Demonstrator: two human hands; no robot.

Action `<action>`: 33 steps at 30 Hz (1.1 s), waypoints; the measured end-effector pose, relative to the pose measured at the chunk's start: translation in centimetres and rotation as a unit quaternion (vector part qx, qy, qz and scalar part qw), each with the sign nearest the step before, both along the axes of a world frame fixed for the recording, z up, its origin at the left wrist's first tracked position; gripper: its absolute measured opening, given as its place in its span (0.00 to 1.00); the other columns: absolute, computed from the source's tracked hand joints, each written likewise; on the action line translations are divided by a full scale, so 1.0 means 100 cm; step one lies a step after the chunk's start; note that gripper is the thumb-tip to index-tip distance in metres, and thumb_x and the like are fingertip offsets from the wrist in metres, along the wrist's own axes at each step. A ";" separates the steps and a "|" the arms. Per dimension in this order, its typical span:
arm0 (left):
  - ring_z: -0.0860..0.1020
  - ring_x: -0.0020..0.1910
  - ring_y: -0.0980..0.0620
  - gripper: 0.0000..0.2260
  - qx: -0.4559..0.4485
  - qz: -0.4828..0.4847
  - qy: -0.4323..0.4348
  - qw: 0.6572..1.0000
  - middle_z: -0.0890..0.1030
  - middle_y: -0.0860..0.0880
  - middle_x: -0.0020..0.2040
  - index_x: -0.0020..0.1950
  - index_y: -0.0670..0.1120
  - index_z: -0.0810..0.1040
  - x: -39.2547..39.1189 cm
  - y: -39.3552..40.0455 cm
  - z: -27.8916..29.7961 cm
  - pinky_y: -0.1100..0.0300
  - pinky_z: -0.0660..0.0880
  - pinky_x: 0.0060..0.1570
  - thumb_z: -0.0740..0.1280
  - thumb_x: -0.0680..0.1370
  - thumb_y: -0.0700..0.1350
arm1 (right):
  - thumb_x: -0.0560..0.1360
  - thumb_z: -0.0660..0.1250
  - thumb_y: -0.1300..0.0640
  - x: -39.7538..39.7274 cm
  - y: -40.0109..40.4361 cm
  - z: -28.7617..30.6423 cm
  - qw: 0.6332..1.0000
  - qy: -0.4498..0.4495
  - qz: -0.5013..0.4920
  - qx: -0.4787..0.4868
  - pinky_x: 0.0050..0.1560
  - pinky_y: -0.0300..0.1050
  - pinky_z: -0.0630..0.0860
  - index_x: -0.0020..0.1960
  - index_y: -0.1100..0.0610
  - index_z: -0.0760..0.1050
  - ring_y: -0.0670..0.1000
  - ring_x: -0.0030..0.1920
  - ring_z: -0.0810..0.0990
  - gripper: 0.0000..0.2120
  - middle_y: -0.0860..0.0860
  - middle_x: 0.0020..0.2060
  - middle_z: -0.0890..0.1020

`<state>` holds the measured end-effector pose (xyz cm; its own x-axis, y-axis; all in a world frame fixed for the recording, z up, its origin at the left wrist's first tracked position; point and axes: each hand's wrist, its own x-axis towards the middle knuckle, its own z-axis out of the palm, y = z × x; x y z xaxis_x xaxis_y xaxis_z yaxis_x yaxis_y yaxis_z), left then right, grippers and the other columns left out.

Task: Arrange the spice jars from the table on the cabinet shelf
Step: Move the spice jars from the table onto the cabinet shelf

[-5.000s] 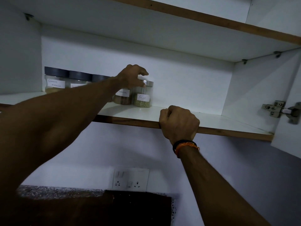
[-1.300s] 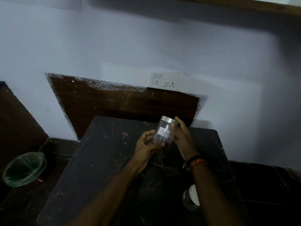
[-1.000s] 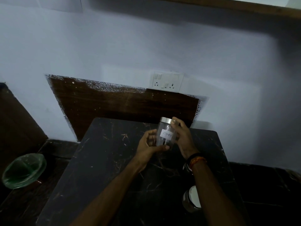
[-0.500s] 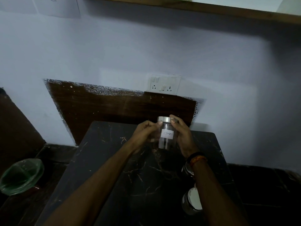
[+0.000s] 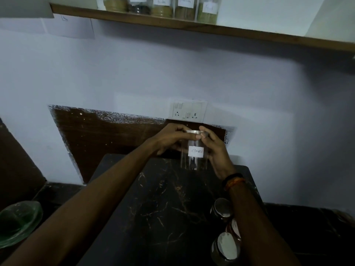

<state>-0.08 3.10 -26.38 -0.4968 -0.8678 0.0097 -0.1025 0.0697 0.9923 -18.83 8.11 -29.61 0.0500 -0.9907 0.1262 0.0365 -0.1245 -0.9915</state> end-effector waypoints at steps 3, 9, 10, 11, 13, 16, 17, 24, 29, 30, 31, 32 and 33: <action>0.84 0.53 0.49 0.21 -0.028 -0.001 -0.019 0.999 0.85 0.46 0.55 0.58 0.42 0.81 -0.003 -0.009 0.030 0.55 0.83 0.45 0.78 0.70 0.52 | 0.77 0.65 0.43 -0.006 -0.007 0.029 1.000 0.010 0.004 -0.029 0.64 0.53 0.77 0.74 0.49 0.69 0.48 0.66 0.77 0.27 0.48 0.67 0.78; 0.85 0.49 0.48 0.23 -0.105 -0.005 -0.036 0.994 0.86 0.47 0.49 0.55 0.44 0.83 -0.009 -0.021 0.108 0.53 0.83 0.45 0.79 0.66 0.56 | 0.81 0.63 0.47 -0.018 -0.015 0.106 0.995 0.024 0.011 -0.101 0.56 0.46 0.78 0.68 0.51 0.75 0.52 0.63 0.80 0.17 0.50 0.62 0.81; 0.86 0.48 0.48 0.24 -0.119 -0.007 -0.034 0.992 0.86 0.47 0.49 0.55 0.44 0.83 -0.010 -0.022 0.121 0.52 0.83 0.46 0.79 0.66 0.56 | 0.81 0.63 0.46 -0.020 -0.016 0.118 0.994 0.031 0.010 -0.108 0.56 0.48 0.78 0.67 0.51 0.76 0.53 0.63 0.79 0.17 0.51 0.62 0.81; 0.86 0.48 0.47 0.24 -0.135 -0.008 -0.031 0.990 0.86 0.46 0.49 0.55 0.43 0.83 -0.010 -0.022 0.134 0.51 0.83 0.46 0.79 0.66 0.56 | 0.80 0.63 0.45 -0.022 -0.018 0.129 0.993 0.036 0.008 -0.115 0.57 0.50 0.78 0.66 0.51 0.76 0.54 0.63 0.79 0.18 0.52 0.62 0.81; 0.86 0.48 0.46 0.23 -0.173 -0.002 -0.027 0.985 0.86 0.45 0.48 0.54 0.43 0.83 -0.012 -0.024 0.162 0.52 0.83 0.46 0.79 0.65 0.55 | 0.80 0.62 0.45 -0.028 -0.023 0.152 0.990 0.035 0.000 -0.136 0.57 0.51 0.78 0.65 0.54 0.77 0.56 0.61 0.80 0.19 0.54 0.61 0.82; 0.85 0.49 0.47 0.20 -0.237 0.006 -0.034 0.971 0.86 0.44 0.50 0.55 0.41 0.83 -0.014 -0.025 0.202 0.50 0.82 0.51 0.78 0.69 0.52 | 0.82 0.62 0.48 -0.035 -0.034 0.182 0.985 0.026 -0.051 -0.164 0.49 0.48 0.78 0.61 0.59 0.79 0.55 0.52 0.83 0.17 0.56 0.55 0.84; 0.84 0.49 0.48 0.18 -0.258 0.005 -0.036 0.965 0.85 0.44 0.50 0.54 0.41 0.82 -0.014 -0.025 0.216 0.50 0.82 0.52 0.77 0.71 0.51 | 0.81 0.63 0.49 -0.038 -0.039 0.192 0.980 0.031 -0.082 -0.176 0.46 0.48 0.77 0.59 0.59 0.81 0.54 0.48 0.82 0.16 0.56 0.51 0.85; 0.83 0.48 0.50 0.18 -0.336 0.027 -0.047 0.940 0.84 0.45 0.48 0.50 0.41 0.82 -0.013 -0.034 0.301 0.54 0.80 0.47 0.76 0.69 0.53 | 0.76 0.68 0.53 -0.064 -0.082 0.260 0.886 0.201 -0.304 -0.287 0.48 0.48 0.79 0.43 0.56 0.83 0.47 0.43 0.81 0.09 0.48 0.39 0.85; 0.84 0.46 0.50 0.19 -0.337 0.053 -0.053 0.939 0.85 0.49 0.45 0.51 0.41 0.82 -0.013 -0.056 0.334 0.53 0.79 0.47 0.78 0.68 0.53 | 0.76 0.67 0.56 -0.074 -0.112 0.283 0.798 0.344 -0.367 -0.332 0.44 0.44 0.73 0.44 0.56 0.83 0.53 0.46 0.80 0.07 0.50 0.41 0.83; 0.84 0.47 0.49 0.20 -0.337 0.055 -0.057 0.938 0.86 0.48 0.45 0.52 0.40 0.83 -0.014 -0.061 0.338 0.54 0.79 0.46 0.77 0.68 0.53 | 0.76 0.67 0.56 -0.077 -0.120 0.284 0.784 0.368 -0.376 -0.328 0.45 0.44 0.71 0.46 0.57 0.83 0.56 0.49 0.79 0.07 0.53 0.44 0.83; 0.85 0.47 0.49 0.19 -0.336 0.054 -0.060 0.938 0.86 0.48 0.46 0.53 0.41 0.83 -0.015 -0.066 0.341 0.54 0.79 0.46 0.77 0.68 0.53 | 0.76 0.66 0.57 -0.079 -0.126 0.284 0.773 0.388 -0.385 -0.321 0.46 0.45 0.70 0.47 0.57 0.82 0.58 0.52 0.77 0.07 0.55 0.46 0.82; 0.85 0.49 0.47 0.18 -0.336 0.054 -0.062 0.938 0.86 0.47 0.47 0.52 0.42 0.84 -0.016 -0.072 0.344 0.53 0.79 0.46 0.77 0.68 0.52 | 0.76 0.66 0.57 -0.081 -0.133 0.286 0.766 0.402 -0.393 -0.313 0.47 0.47 0.71 0.47 0.57 0.82 0.60 0.54 0.75 0.07 0.56 0.47 0.82; 0.85 0.50 0.46 0.17 -0.334 0.053 -0.064 0.939 0.86 0.47 0.49 0.52 0.44 0.84 -0.017 -0.076 0.346 0.53 0.80 0.47 0.77 0.69 0.52 | 0.76 0.65 0.57 -0.083 -0.138 0.286 0.761 0.411 -0.398 -0.306 0.48 0.49 0.73 0.48 0.58 0.82 0.61 0.55 0.75 0.08 0.57 0.47 0.82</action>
